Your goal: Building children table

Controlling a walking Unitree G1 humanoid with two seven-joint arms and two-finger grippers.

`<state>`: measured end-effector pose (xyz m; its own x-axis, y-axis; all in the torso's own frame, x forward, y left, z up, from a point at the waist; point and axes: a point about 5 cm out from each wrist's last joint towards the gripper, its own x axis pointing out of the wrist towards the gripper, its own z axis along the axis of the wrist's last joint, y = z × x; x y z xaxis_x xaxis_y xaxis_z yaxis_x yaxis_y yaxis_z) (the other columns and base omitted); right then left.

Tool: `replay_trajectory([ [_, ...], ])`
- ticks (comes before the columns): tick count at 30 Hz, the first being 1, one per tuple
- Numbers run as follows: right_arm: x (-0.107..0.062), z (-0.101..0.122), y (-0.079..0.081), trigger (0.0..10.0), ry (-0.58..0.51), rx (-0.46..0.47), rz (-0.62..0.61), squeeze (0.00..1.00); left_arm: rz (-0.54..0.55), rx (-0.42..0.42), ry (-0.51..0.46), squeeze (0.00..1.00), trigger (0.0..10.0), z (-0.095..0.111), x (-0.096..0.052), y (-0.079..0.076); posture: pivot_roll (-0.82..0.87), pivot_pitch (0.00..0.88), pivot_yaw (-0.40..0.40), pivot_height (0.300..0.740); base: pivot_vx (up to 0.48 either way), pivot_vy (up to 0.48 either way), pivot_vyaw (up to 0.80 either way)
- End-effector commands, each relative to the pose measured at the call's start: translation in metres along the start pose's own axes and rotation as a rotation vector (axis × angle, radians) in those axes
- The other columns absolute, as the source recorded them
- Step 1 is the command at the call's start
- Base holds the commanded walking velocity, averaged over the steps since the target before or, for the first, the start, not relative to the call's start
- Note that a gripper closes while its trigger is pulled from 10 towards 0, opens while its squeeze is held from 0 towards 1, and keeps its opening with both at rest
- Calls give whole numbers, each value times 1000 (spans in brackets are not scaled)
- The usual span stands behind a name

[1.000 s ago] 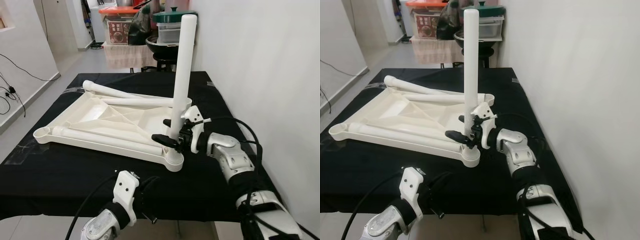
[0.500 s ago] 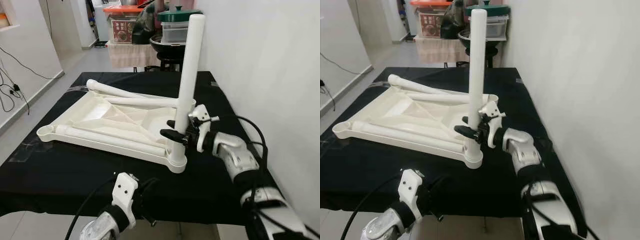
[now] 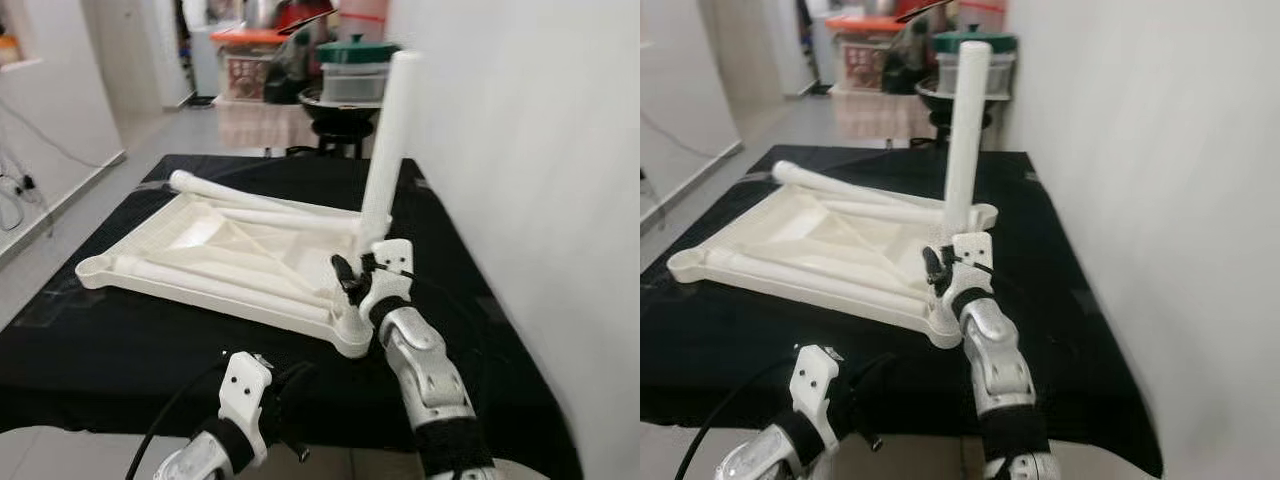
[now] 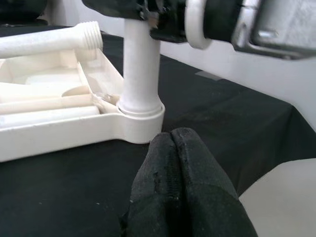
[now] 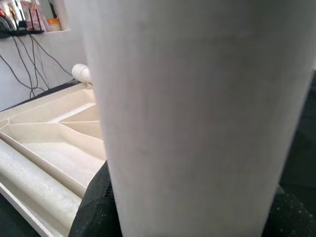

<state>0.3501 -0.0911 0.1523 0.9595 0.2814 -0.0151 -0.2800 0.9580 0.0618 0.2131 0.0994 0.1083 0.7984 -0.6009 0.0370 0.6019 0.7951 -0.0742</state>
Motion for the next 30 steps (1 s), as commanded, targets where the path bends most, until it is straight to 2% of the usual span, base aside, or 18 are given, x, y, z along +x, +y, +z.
replay_trajectory([
  [1, 0, -10, -7, 10000, 74, 49, -58, 0, 9, 0, 11, 0, 10000, -2, -1, -1, 89, 0, -33, 740, 0, 0, 0],
  [2, 0, -10, -7, 10000, 74, 49, -58, 0, 9, 0, 11, 0, 10000, -2, -1, -1, 89, 0, -33, 740, 0, 0, 0],
  [3, 0, -5, -9, 10000, 62, 55, -51, 737, 8, -2, 12, 0, 10000, -1, -2, -1, 88, 0, -33, 740, 0, 0, 0],
  [4, 0, -1, -10, 10000, 50, 60, -23, 1000, 7, -3, 12, 0, 10000, -1, -2, -1, 89, 0, -33, 740, 0, 0, 0],
  [10, 6, 10, -17, 10000, 27, 42, 91, 1000, 7, -2, 4, 0, 10000, 0, -2, -2, 89, 0, -37, 740, 0, 0, 0],
  [11, 8, 11, -19, 10000, 32, 42, 177, 812, 9, 4, -5, 0, 10000, 1, -1, -2, 89, 0, -39, 740, 0, 0, 0],
  [12, 7, 11, -18, 10000, 31, 17, 322, 0, 14, 7, -20, 0, 10000, 3, -1, -2, 90, 0, -40, 740, 0, 0, 0],
  [13, 4, 11, -19, 10000, 38, -38, 451, 0, 19, 9, -36, 0, 10000, 5, -1, -3, 92, 0, -42, 740, 0, 0, 0],
  [14, 4, 11, -19, 10000, 38, -38, 451, 0, 19, 9, -36, 0, 10000, 5, -1, -3, 92, 0, -42, 740, 0, 0, 0],
  [16, 2, 10, -23, 10000, 53, -102, 581, 0, 28, 14, -61, 0, 10000, 8, -2, -3, 91, 0, -42, 740, 0, 0, 0],
  [18, 2, 10, -23, 10000, 53, -102, 581, 0, 28, 14, -61, 0, 10000, 8, -2, -3, 91, 0, -42, 740, 0, 0, 0],
  [21, 8, 17, -32, 10000, 58, -119, 598, 0, 51, 37, -84, 0, 10000, 12, -4, -1, 99, 0, -49, 740, 0, 0, 0],
  [22, 11, 22, -36, 9059, 58, -113, 599, 0, 69, 52, -95, 0, 10000, 15, -7, 1, 104, 0, -52, 740, 0, 0, 0],
  [23, 11, 22, -36, 9059, 58, -113, 599, 0, 69, 52, -95, 0, 10000, 15, -7, 1, 104, 0, -52, 740, 0, 0, 0],
  [24, 14, 27, -42, 0, 50, -97, 574, 0, 85, 61, -103, 0, 10000, 16, -9, 2, 108, 0, -55, 740, 0, 0, 0],
  [27, 15, 33, -54, 0, 38, -57, 550, 0, 126, 36, -114, 0, 10000, 15, -13, 5, 117, 0, -66, 740, 0, 0, 0],
  [30, 12, 31, -58, 0, 41, -57, 566, 0, 124, 34, -116, 0, 10000, 14, -13, 5, 115, 0, -75, 740, 0, 0, 0],
])
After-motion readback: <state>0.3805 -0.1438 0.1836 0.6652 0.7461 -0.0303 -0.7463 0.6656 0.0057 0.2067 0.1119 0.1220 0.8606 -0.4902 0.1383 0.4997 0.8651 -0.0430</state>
